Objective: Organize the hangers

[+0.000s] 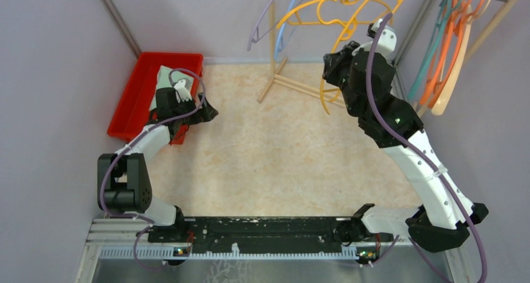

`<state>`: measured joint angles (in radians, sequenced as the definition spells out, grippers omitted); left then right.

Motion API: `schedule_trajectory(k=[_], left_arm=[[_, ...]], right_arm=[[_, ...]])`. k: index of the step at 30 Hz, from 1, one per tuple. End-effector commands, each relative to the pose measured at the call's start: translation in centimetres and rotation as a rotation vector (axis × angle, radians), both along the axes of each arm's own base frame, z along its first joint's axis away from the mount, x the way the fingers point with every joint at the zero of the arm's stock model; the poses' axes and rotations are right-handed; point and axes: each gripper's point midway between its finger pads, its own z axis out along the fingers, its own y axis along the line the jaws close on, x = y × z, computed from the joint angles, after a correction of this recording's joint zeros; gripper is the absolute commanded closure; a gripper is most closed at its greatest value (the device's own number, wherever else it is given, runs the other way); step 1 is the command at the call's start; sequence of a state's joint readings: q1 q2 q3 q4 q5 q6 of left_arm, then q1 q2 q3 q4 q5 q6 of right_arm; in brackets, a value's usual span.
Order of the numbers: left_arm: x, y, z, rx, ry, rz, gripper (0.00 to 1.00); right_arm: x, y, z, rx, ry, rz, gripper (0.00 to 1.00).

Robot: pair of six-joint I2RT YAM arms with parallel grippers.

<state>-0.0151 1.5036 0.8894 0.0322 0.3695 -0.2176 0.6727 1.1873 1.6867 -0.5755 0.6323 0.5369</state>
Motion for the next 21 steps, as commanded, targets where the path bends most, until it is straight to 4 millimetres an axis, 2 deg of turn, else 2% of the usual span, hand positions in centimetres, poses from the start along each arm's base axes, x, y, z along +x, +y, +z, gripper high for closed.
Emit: schedule_trajectory(k=[1, 7, 12, 15, 21], left_arm=[[0.8, -0.1, 0.3, -0.010, -0.026, -0.009, 0.00], [0.9, -0.2, 0.0, -0.012, -0.016, -0.014, 0.00], [1.0, -0.2, -0.4, -0.014, -0.003, -0.009, 0.00], [0.9, -0.2, -0.5, -0.014, 0.001, -0.007, 0.00], [0.7, 0.0, -0.6, -0.014, 0.006, 0.004, 0.00]], right_arm=[[-0.6, 1.9, 0.9, 0.091, -0.021, 0.107, 1.00], [-0.8, 1.8, -0.2, 0.121, -0.010, 0.108, 1.00], [-0.8, 3.4, -0.9, 0.117, 0.013, 0.159, 1.00], [-0.9, 3.6, -0.4, 0.109, -0.003, 0.177, 1.00], [-0.8, 2.7, -0.5, 0.113, -0.002, 0.145, 1.00]])
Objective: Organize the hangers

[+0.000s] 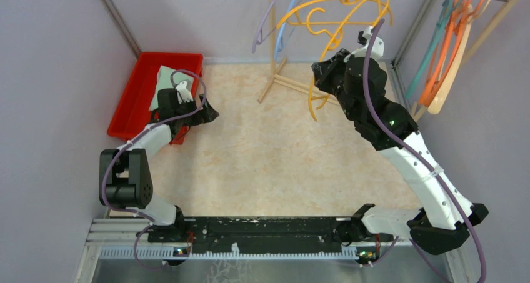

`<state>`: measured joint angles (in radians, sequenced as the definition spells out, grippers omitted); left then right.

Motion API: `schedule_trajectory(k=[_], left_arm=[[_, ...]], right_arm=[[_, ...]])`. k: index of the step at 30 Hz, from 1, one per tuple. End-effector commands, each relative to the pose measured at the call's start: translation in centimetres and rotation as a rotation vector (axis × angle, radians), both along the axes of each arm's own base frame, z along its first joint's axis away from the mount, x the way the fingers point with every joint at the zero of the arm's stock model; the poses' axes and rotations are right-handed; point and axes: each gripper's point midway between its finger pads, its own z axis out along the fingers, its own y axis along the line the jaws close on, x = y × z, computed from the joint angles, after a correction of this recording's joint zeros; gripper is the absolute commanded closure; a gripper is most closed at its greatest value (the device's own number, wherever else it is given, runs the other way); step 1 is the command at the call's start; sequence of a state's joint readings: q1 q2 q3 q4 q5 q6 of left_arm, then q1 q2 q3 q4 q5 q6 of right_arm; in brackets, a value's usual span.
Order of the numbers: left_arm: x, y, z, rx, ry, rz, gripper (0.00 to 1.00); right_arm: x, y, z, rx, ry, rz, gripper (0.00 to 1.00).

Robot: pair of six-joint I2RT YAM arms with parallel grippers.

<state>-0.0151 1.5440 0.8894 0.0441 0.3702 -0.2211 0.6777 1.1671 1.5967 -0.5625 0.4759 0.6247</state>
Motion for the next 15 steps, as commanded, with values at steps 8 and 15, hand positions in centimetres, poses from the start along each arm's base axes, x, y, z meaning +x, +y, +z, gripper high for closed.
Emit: schedule_trajectory(k=[8, 15], left_arm=[[0.2, 0.0, 0.9, -0.018, -0.026, 0.012, 0.00], [0.1, 0.2, 0.9, -0.005, -0.030, 0.016, 0.00]], right_arm=[[2.5, -2.3, 1.2, 0.143, -0.018, 0.026, 1.00], [4.7, -6.2, 2.0, 0.185, -0.064, 0.019, 1.00]])
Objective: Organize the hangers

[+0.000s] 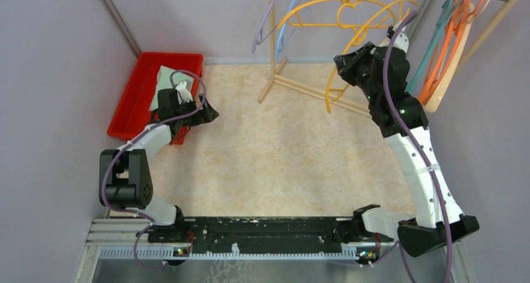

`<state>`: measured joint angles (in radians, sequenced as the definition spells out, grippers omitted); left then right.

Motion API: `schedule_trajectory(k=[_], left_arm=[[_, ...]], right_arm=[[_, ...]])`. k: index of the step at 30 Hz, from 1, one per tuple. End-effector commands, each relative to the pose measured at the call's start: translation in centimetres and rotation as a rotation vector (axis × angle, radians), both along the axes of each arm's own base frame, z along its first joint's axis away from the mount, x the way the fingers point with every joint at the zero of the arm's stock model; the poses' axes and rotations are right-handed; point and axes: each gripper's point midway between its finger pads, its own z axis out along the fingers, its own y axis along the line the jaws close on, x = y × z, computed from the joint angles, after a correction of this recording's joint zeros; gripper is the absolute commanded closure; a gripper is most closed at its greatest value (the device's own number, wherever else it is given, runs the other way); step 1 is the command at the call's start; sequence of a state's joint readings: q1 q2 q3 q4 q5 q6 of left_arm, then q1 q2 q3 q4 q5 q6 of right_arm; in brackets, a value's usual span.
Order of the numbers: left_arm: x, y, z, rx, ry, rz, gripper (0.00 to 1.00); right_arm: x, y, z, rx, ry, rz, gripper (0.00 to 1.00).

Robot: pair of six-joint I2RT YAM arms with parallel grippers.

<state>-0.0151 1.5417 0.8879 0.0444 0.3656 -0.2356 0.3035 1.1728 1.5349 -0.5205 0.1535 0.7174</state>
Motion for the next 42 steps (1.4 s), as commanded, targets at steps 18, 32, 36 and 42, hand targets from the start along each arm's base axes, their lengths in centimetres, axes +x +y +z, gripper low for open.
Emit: schedule_trajectory(k=[18, 32, 36, 42], left_arm=[[0.7, 0.1, 0.4, 0.014, -0.030, -0.010, 0.00], [1.5, -0.2, -0.7, 0.009, -0.008, -0.035, 0.00], [1.7, -0.3, -1.0, 0.001, -0.005, -0.039, 0.00], [1.8, -0.3, -0.8, 0.004, -0.009, -0.042, 0.00]], right_arm=[[3.2, -4.0, 7.1, 0.086, -0.237, 0.064, 1.00], [4.0, -5.9, 8.8, 0.080, -0.275, -0.002, 1.00], [4.6, -6.7, 9.2, 0.072, -0.283, -0.029, 1.00], [5.8, -8.2, 9.4, 0.062, -0.279, -0.075, 1.00]])
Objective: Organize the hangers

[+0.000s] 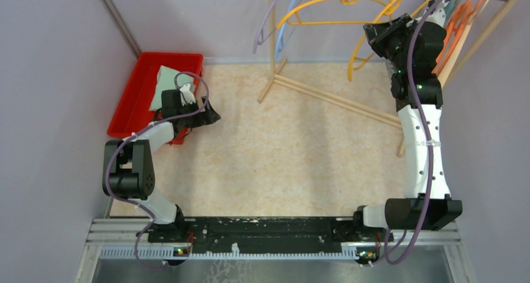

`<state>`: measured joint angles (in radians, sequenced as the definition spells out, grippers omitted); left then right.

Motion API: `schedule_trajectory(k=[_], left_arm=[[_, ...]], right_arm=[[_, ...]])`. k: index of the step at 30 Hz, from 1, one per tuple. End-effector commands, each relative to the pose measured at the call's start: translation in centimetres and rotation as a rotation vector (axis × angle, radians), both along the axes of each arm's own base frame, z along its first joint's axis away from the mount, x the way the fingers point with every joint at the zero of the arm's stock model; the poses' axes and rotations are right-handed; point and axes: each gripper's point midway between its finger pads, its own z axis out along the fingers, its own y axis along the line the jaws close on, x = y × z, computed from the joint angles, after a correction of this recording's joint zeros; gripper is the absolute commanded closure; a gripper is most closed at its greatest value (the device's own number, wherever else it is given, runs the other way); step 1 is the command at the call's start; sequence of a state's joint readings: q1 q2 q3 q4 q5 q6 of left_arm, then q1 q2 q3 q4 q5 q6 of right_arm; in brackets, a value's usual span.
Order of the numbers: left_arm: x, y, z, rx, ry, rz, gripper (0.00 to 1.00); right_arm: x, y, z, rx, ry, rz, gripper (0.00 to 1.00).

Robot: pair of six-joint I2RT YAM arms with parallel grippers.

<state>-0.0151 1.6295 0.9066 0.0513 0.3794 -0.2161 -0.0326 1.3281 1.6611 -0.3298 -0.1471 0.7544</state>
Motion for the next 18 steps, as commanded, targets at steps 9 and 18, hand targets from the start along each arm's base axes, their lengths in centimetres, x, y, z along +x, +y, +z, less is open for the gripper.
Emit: schedule_trajectory(k=[9, 18], left_arm=[[1.2, -0.1, 1.8, -0.001, -0.067, -0.021, 0.00], [1.0, -0.1, 1.7, 0.003, -0.063, -0.020, 0.00]], right_arm=[[1.1, -3.0, 3.3, -0.016, -0.095, -0.098, 1.00], [2.0, -5.3, -0.3, -0.007, -0.011, -0.145, 1.00]])
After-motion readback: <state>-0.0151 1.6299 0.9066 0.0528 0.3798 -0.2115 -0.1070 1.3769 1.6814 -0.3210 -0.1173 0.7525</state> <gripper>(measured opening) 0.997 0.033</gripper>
